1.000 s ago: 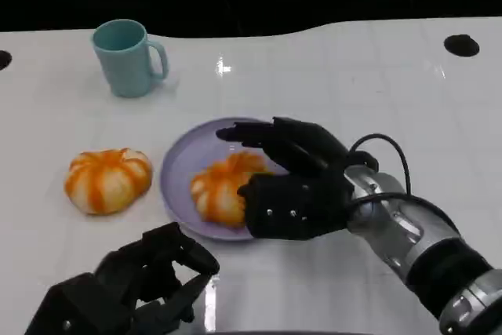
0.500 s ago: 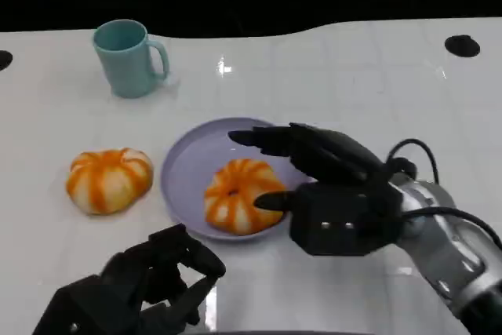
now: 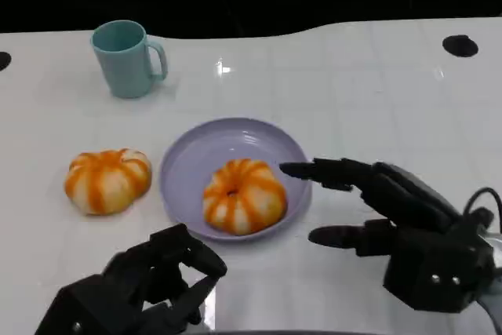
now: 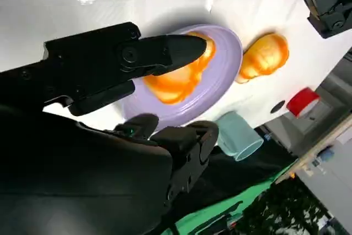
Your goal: Grasp the bread from the table and place it into the plate.
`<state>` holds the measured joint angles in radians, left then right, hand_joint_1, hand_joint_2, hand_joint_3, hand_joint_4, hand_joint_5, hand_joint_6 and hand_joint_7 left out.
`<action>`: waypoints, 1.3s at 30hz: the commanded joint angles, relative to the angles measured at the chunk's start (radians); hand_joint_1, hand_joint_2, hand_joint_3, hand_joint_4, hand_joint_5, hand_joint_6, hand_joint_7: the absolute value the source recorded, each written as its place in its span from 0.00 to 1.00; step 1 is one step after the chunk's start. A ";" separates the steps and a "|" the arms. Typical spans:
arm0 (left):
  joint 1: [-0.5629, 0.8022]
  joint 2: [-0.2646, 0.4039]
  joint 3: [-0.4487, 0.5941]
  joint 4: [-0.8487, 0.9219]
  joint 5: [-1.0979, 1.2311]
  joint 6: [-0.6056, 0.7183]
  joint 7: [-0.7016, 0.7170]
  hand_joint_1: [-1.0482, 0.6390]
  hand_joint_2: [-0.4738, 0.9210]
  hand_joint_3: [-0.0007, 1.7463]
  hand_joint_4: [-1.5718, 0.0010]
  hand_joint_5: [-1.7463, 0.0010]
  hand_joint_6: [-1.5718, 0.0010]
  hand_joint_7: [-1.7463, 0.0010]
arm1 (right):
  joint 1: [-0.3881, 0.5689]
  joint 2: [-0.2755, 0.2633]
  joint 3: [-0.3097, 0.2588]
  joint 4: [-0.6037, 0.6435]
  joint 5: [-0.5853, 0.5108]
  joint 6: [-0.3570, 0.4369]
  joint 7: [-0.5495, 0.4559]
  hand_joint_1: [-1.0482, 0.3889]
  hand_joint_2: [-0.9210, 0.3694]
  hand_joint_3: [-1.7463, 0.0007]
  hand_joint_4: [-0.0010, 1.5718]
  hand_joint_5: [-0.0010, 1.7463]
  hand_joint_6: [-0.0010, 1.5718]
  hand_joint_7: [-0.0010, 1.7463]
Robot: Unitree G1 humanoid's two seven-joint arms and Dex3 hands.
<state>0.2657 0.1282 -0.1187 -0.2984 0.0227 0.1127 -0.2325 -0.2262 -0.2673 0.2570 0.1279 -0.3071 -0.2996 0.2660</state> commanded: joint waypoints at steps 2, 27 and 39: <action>0.003 0.007 0.003 -0.007 -0.002 -0.001 0.007 0.38 1.00 0.27 0.58 0.00 0.63 0.22 | 0.075 -0.021 -0.070 -0.043 0.067 -0.081 -0.028 0.58 0.01 0.95 0.41 0.56 0.51 0.18; 0.002 0.022 0.021 -0.024 -0.017 0.022 -0.003 0.39 1.00 0.27 0.58 0.00 0.62 0.23 | 0.368 -0.124 -0.178 -0.413 0.000 0.064 0.001 0.67 0.43 0.31 0.53 1.00 0.56 0.69; 0.004 0.038 0.031 -0.009 -0.013 -0.006 -0.006 0.41 1.00 0.27 0.58 0.00 0.62 0.23 | 0.363 -0.068 -0.160 -0.252 -0.057 -0.078 -0.151 0.68 0.53 0.20 0.61 1.00 0.57 0.80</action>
<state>0.2659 0.1515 -0.0932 -0.3135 0.0115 0.1233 -0.2335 0.1367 -0.3363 0.0978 -0.1485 -0.3519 -0.3545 0.1427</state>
